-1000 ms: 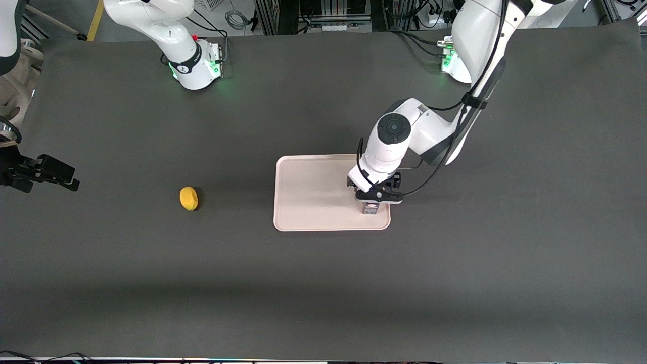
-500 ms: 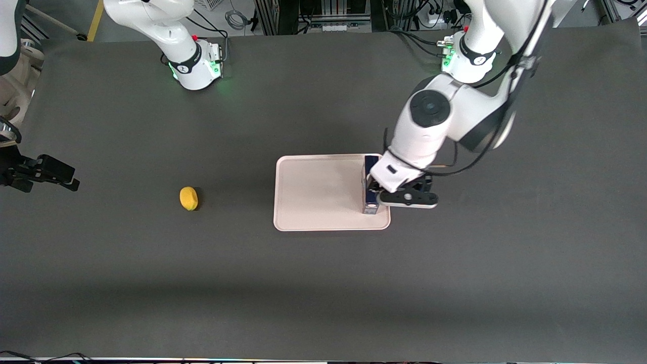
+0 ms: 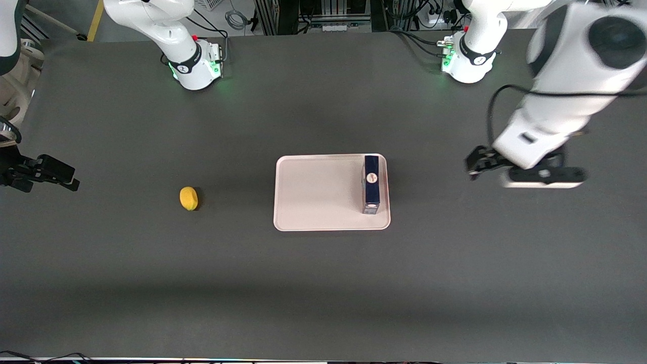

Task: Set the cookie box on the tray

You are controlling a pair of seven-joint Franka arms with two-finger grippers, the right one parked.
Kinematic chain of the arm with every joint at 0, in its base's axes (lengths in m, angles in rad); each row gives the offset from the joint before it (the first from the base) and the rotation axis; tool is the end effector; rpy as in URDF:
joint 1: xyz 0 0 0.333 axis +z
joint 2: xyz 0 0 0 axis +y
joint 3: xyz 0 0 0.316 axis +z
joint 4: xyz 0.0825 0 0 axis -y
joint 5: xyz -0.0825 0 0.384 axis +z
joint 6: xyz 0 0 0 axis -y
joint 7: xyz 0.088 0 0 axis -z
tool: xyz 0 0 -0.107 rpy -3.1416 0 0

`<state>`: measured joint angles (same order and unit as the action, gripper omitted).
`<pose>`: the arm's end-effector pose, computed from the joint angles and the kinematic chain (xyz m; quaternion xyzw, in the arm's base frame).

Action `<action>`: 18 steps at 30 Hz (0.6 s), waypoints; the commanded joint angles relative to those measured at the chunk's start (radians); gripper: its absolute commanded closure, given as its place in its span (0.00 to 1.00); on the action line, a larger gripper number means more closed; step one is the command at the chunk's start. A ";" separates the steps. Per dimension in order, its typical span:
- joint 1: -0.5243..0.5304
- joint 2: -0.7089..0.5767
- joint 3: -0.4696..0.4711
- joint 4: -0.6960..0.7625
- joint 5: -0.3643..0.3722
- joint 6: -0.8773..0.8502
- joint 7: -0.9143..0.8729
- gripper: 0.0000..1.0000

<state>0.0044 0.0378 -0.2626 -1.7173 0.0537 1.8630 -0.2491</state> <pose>0.5680 -0.1433 0.5603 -0.9982 0.0105 -0.0582 0.0068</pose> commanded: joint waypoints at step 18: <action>0.103 -0.088 0.177 0.082 -0.058 -0.263 0.292 0.00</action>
<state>0.1109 -0.0412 -0.0815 -1.6500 -0.0199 1.6308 0.0156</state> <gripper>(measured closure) 0.000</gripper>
